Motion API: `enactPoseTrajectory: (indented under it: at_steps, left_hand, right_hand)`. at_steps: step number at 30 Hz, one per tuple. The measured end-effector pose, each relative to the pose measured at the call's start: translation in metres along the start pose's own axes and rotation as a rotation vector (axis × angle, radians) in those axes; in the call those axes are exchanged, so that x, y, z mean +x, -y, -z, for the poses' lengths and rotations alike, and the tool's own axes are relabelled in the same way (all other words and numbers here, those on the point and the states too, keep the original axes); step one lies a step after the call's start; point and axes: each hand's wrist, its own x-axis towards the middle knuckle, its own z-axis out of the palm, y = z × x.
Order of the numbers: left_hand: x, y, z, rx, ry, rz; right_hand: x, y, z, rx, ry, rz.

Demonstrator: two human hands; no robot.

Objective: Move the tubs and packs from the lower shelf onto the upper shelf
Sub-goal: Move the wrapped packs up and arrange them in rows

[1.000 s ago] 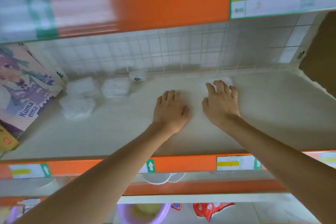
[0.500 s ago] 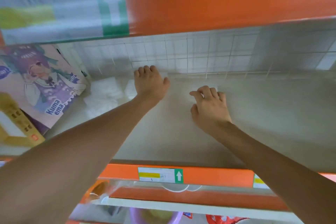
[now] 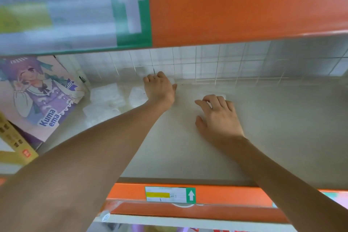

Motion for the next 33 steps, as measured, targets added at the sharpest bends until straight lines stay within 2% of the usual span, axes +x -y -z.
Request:
enactPoseTrajectory:
  at_steps: [13, 20, 26, 28, 31, 33]
  left_hand:
    - [0.010, -0.007, 0.000, -0.181, -0.027, 0.049]
    - [0.003, 0.002, 0.019, -0.216, -0.190, -0.015]
    - [-0.031, 0.010, 0.029, -0.237, -0.405, -0.191]
    - [-0.048, 0.012, 0.026, -0.292, -0.479, -0.224]
    - [-0.082, 0.017, 0.019, -0.364, -0.509, -0.262]
    - [-0.105, 0.023, 0.013, -0.358, -0.518, -0.294]
  right_hand:
    - [-0.001, -0.001, -0.003, 0.006, -0.023, 0.008]
    - [0.000, -0.003, -0.002, 0.020, -0.026, 0.001]
    - [-0.003, -0.005, -0.001, 0.025, -0.042, -0.040]
    - [-0.004, -0.006, 0.004, 0.054, 0.001, -0.058]
    - [-0.011, -0.011, 0.014, 0.113, 0.093, -0.063]
    - [-0.023, -0.014, 0.020, 0.129, 0.057, -0.060]
